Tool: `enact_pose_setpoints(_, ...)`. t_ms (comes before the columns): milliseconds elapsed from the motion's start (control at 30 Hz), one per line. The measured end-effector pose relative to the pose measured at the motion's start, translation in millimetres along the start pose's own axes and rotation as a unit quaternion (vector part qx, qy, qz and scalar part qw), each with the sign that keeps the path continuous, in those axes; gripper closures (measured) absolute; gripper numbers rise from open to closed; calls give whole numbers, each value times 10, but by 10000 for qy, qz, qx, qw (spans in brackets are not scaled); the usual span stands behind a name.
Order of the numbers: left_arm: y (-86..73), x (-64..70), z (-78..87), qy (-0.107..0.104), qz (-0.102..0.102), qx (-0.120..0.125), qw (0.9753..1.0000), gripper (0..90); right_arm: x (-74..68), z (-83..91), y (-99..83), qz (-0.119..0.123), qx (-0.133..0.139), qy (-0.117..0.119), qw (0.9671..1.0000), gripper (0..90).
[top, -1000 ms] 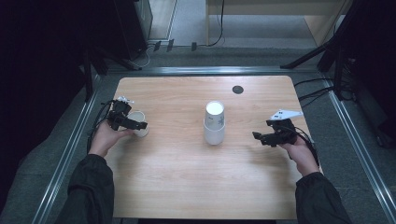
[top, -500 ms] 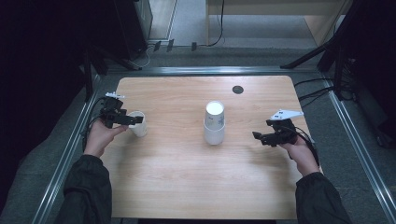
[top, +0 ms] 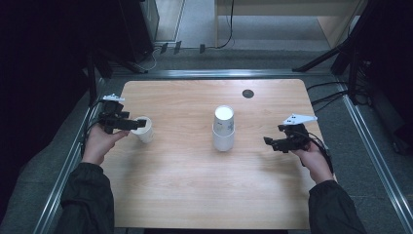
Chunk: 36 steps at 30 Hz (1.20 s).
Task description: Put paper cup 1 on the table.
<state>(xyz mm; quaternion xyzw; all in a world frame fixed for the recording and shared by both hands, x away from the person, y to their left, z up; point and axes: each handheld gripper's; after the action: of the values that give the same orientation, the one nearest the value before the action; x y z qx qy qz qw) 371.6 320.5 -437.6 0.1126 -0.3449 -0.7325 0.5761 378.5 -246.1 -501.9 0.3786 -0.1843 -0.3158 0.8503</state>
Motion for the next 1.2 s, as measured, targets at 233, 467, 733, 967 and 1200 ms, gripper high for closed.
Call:
enact_pose_setpoints(233, -14, 119, 89, 9, -148, 6, 9999, 134, 0, -5, 0, 75, 87, -67, 9999, 204)
enact_pose_setpoints(467, -55, 203, 132, -77, -189, 42, 9998, 135, 12, 2, -14, 154, -25, -103, 9998, 201)
enact_pose_setpoints(733, -127, 316, 139, 123, -242, 115, 9996, 144, 19, 29, 5, 102, -103, 8, 9999, 179)
enact_pose_setpoints(967, -281, 424, 122, 222, -322, 256, 9989, 144, -7, 57, 52, 159, -69, 189, 9997, 137)
enact_pose_setpoints(1200, -448, 518, 82, 120, -254, 111, 9995, 144, -1, 76, 90, 70, -150, 468, 9988, 133)
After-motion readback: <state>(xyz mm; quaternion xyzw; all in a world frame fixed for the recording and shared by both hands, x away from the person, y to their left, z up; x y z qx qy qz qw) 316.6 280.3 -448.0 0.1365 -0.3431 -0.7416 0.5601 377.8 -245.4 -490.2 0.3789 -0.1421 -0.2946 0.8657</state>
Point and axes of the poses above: each handheld gripper's, and its own axes: z roughly backward along the jaws, y roughly out of its top, x roughly to its right, and after that the axes turned 9 degrees about z, right-handed
